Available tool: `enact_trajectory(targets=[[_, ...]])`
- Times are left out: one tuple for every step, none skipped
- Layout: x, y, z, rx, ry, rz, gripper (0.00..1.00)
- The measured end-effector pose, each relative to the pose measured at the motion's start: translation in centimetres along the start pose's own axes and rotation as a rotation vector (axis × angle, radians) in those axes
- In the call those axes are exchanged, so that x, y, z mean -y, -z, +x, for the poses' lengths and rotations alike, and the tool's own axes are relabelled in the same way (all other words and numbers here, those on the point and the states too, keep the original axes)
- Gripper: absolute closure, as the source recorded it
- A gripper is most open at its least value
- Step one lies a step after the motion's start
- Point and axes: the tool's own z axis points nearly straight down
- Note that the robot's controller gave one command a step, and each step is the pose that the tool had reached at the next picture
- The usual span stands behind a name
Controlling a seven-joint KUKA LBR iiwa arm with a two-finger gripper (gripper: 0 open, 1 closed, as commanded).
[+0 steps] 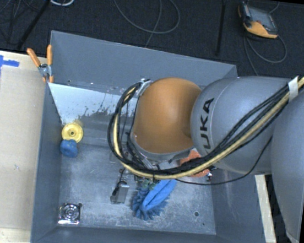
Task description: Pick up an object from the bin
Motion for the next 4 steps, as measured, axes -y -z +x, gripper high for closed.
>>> enact_trajectory(targets=[[2.8,-3.4,-3.8,0.013,-0.036,-0.005,0.0],[5.1,-5.3,-3.2,-0.003,-0.039,0.003,0.0],[7.9,-5.6,-1.9,0.002,0.099,-0.001,0.0],[10.3,-7.8,-1.7,0.002,0.055,0.0,0.0]])
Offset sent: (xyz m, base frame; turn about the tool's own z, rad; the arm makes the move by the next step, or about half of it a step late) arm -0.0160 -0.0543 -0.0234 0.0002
